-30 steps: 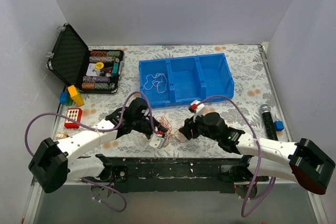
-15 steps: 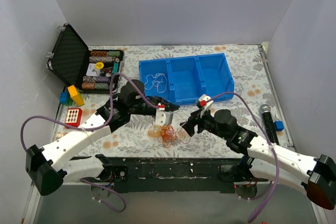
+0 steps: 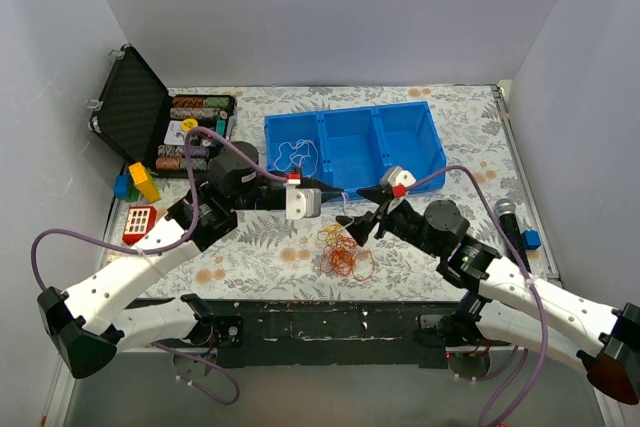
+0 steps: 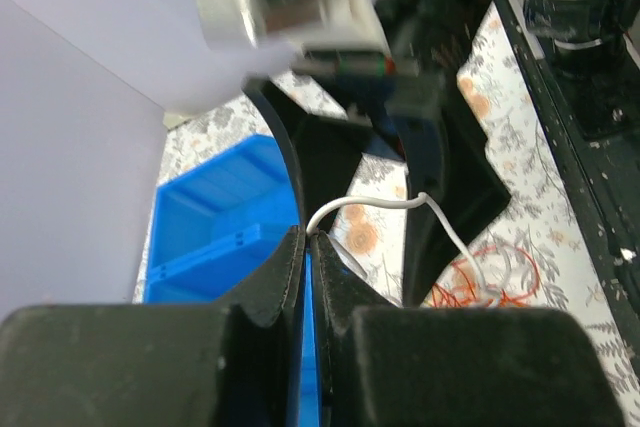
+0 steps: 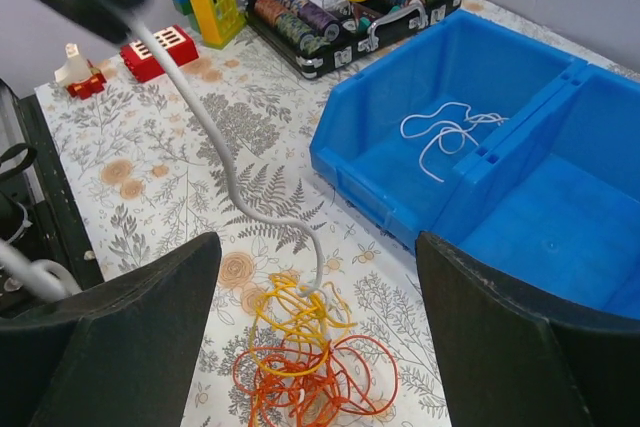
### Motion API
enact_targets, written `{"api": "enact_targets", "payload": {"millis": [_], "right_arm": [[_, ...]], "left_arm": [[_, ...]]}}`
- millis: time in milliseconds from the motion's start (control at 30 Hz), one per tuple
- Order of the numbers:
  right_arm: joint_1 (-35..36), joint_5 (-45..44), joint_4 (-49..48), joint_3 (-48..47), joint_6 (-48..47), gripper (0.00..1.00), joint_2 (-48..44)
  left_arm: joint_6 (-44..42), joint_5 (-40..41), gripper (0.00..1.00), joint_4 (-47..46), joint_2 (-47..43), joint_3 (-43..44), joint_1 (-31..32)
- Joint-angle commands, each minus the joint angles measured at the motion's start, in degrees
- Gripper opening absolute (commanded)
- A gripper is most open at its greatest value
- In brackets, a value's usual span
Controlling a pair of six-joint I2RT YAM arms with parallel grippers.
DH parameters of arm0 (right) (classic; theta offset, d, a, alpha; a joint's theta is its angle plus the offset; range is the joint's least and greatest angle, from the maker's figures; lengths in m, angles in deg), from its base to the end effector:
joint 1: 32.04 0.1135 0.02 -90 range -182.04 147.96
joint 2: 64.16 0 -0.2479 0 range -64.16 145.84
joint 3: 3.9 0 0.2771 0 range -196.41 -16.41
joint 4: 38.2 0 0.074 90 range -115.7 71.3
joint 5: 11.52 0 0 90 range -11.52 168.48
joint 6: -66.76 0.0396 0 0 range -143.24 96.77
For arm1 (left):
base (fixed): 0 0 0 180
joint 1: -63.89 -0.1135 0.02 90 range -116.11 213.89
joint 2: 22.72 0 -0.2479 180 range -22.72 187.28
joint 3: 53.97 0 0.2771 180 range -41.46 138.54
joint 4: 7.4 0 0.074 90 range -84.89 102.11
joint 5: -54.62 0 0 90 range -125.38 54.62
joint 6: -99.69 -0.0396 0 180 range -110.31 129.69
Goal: Untangle the cables
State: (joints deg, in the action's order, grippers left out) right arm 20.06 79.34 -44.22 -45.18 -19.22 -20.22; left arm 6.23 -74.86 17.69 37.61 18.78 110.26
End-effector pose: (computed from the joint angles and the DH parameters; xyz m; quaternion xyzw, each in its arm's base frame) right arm 0.1419 0.1832 0.2793 -0.2845 0.6243 0.3468 0.6396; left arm 0.1680 -0.2127 0.3656 0.5010 0.5776 -0.4605 0.4508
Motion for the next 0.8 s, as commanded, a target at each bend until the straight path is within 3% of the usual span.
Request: {"api": "enact_targets", "payload": {"millis": [0,200,467,767], "right_arm": [[-0.15,1.42,-7.39,-3.48,-0.15,0.87,5.17],[-0.15,-6.13,-11.62,-3.92,4.33,0.82,12.47],[-0.06,-1.30,-14.44,-1.56,8.11,0.67,19.33],[-0.15,0.90,-16.19,11.80,13.21,0.67,19.16]], "left_arm": [[5.66,-1.12,0.00,-0.80,-0.05,6.54,0.48],[8.82,-1.65,0.00,-1.24,1.54,13.48,1.35],[15.06,-1.92,0.00,-3.61,3.21,22.89,1.71],[14.10,5.38,0.00,-14.59,7.34,36.76,1.79]]}}
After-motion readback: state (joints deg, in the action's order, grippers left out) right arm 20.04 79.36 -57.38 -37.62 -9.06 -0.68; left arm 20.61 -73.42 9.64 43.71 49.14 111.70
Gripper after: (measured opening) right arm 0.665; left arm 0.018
